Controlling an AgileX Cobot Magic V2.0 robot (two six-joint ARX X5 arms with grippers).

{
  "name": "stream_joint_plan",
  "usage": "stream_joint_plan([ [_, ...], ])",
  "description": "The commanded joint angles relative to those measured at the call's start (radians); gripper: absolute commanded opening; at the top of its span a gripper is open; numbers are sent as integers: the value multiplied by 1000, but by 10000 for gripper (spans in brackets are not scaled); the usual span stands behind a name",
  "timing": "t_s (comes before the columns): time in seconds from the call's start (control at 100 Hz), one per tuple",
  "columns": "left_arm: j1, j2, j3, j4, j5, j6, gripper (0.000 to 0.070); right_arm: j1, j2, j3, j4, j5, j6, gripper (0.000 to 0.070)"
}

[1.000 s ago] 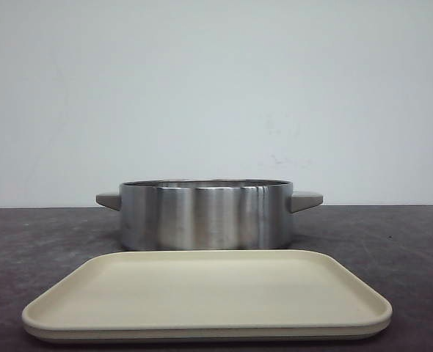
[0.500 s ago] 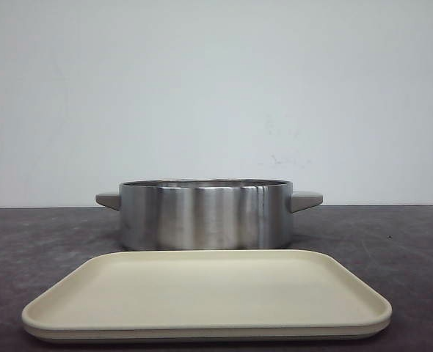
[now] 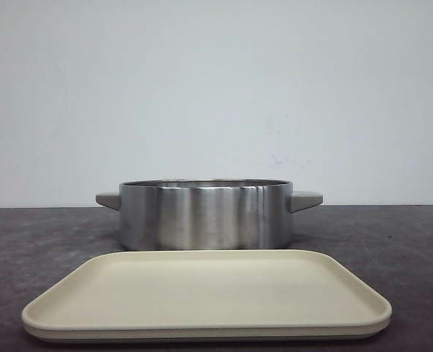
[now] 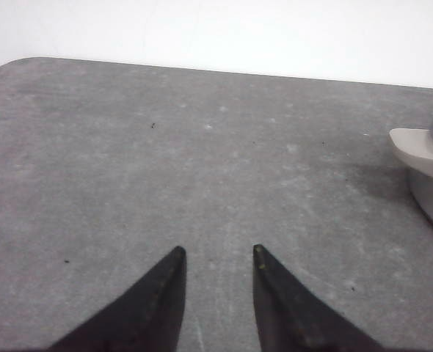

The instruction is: Steam buns

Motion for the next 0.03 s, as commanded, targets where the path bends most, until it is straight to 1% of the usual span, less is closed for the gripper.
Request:
stream_joint_plan([
  [0.0,1,-1,-18,-6,2,-1,146,4,0,-2,-1,0,-4,15],
  [0.02,1,-1,-18,-6,2,-1,146,4,0,-2,-1,0,-4,15],
])
